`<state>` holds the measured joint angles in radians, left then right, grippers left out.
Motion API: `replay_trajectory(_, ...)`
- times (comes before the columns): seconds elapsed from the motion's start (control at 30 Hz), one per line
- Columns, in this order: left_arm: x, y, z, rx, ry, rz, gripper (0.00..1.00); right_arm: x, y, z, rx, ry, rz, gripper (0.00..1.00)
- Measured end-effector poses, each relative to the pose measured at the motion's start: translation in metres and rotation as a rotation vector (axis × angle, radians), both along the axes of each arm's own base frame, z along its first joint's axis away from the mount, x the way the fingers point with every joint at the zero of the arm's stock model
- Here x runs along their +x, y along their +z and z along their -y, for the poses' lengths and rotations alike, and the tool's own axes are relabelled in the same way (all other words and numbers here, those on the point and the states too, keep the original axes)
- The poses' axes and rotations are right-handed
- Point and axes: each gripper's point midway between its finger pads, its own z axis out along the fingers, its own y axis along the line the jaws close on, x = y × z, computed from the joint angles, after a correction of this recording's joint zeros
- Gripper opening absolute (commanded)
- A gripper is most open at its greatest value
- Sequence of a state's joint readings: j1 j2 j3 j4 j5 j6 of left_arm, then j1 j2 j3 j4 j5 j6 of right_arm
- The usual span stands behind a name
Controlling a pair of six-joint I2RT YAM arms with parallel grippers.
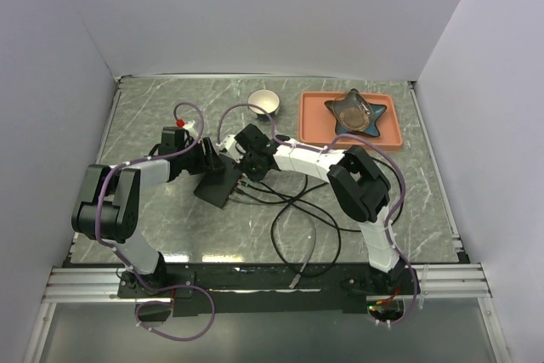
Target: Insert the plug into the switch port
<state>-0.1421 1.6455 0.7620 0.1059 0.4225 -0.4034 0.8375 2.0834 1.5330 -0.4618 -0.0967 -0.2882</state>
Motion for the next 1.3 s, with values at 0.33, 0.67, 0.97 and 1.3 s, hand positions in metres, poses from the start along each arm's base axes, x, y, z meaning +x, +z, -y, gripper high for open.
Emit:
replay_trajectory(0.33, -0.0004, 0.0003, 0.0003, -0.007, -0.007, 0.005, 0.61, -0.0003, 0.0001, -0.0007, 0.003, -0.001, -0.001, 0.00)
replay_trajectory(0.67, -0.0009, 0.0003, 0.0005, -0.002, -0.023, 0.013, 0.61, 0.0018, -0.0019, -0.0075, 0.002, 0.006, 0.000, 0.00)
replay_trajectory(0.97, -0.0009, 0.0003, -0.0004, -0.002, -0.025, 0.014, 0.58, 0.0024, -0.0032, -0.0088, -0.007, 0.006, -0.003, 0.00)
replay_trajectory(1.3, -0.0006, -0.0011, -0.0031, 0.009, -0.032, 0.019, 0.51, 0.0025, -0.0027, -0.0093, -0.005, 0.007, -0.003, 0.00)
